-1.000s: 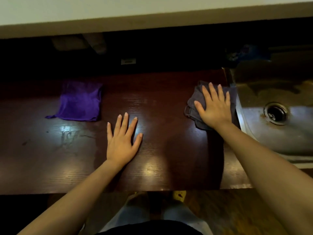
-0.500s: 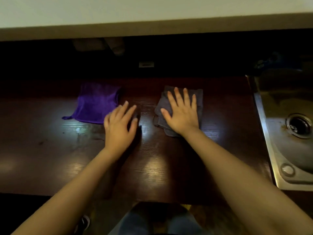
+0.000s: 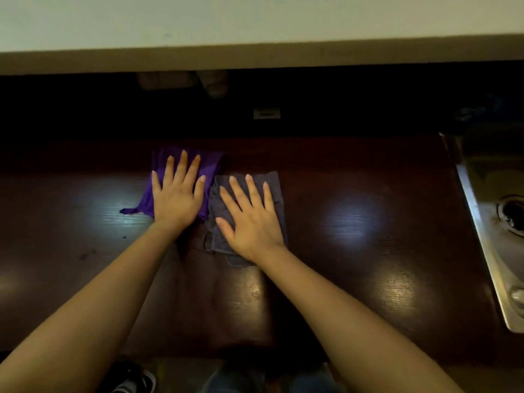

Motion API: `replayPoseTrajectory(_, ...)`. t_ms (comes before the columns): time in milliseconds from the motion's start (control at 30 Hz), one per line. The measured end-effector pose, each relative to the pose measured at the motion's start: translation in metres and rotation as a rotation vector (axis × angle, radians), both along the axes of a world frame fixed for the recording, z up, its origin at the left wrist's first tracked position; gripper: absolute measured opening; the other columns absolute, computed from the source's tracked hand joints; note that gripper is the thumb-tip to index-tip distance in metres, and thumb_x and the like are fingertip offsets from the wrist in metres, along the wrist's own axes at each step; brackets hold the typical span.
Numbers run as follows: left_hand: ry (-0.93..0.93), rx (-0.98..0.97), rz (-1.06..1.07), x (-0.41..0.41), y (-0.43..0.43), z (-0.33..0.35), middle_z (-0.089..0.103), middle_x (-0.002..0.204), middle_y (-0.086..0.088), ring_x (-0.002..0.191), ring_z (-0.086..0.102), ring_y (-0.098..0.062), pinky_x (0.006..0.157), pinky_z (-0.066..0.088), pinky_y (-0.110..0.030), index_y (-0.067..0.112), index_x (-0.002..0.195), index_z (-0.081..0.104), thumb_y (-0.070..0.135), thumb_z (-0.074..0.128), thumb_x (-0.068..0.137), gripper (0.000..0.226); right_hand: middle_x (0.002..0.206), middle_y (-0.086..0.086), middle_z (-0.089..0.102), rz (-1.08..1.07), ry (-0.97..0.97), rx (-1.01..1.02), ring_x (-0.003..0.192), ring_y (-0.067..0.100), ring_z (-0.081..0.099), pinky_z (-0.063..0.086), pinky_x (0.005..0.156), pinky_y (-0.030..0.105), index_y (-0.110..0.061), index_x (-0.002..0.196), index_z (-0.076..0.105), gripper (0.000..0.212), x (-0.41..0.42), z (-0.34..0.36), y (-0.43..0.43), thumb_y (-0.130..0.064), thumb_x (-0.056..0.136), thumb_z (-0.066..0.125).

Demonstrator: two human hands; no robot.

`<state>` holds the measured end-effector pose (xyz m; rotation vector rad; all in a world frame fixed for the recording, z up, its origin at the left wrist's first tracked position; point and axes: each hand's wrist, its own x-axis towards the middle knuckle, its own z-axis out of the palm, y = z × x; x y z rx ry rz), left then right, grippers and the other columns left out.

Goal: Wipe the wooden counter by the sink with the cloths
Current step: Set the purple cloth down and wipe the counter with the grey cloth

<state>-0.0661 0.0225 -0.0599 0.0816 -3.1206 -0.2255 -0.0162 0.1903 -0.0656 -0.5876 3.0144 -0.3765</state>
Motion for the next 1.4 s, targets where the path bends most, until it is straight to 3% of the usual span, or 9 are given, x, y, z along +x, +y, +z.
replayPoseTrajectory(300,-0.025,0.003,0.021,0.002,0.001,0.001,0.017,0.157,0.001,0.146,0.008,-0.022,0.116,0.004,-0.053,0.033,0.145,0.018,0.05,0.02,0.089,0.058,0.158,0.001,0.021,-0.106,0.005,-0.014,0.147,0.028,0.008,-0.001,0.117,0.051,-0.027,0.146,0.026,0.058,-0.077,0.002,0.009,-0.048,0.093,0.032)
replayPoseTrajectory(467,-0.034,0.0,0.019,0.002,0.002,0.0,0.016,0.157,0.002,0.146,0.007,-0.021,0.116,0.004,-0.052,0.034,0.145,0.018,0.051,0.019,0.089,0.058,0.157,0.0,0.024,-0.131,0.03,-0.042,0.146,0.027,0.01,0.0,0.117,0.051,-0.028,0.145,0.029,0.057,-0.076,0.002,0.022,-0.049,0.092,0.034)
replayPoseTrajectory(833,-0.092,0.006,0.056,-0.001,0.014,0.005,0.014,0.158,-0.004,0.145,0.006,-0.026,0.113,0.002,-0.061,0.029,0.145,0.017,0.041,0.032,0.095,0.054,0.153,0.001,0.033,-0.344,0.075,-0.009,0.145,0.026,0.018,0.009,0.117,0.051,-0.026,0.142,0.036,0.055,-0.067,0.005,0.154,-0.047,0.091,0.038)
replayPoseTrajectory(967,0.019,0.04,-0.068,0.015,0.062,0.018,0.018,0.157,-0.001,0.145,0.01,-0.026,0.112,0.001,-0.059,0.031,0.144,0.02,0.048,0.026,0.09,0.057,0.153,0.002,0.033,-0.418,0.07,0.008,0.145,0.027,0.018,0.01,0.117,0.052,-0.025,0.142,0.035,0.056,-0.064,0.004,0.206,-0.047,0.092,0.039)
replayPoseTrajectory(1100,-0.014,0.04,-0.252,0.031,0.117,0.017,0.015,0.157,0.004,0.145,0.001,-0.018,0.114,-0.006,-0.05,0.035,0.144,0.016,0.057,0.018,0.087,0.061,0.153,0.003,0.032,-0.473,0.058,0.03,0.144,0.027,0.018,0.009,0.116,0.051,-0.025,0.143,0.034,0.058,-0.055,0.005,0.247,-0.05,0.09,0.033)
replayPoseTrajectory(1400,-0.044,-0.013,-0.286,0.065,0.149,-0.011,0.013,0.157,-0.001,0.145,0.0,-0.018,0.116,-0.002,-0.045,0.031,0.145,0.017,0.058,0.02,0.088,0.063,0.155,0.003,0.029,-0.577,0.025,0.051,0.145,0.026,0.014,0.007,0.118,0.048,-0.025,0.144,0.03,0.061,0.001,0.005,0.293,-0.052,0.09,0.028)
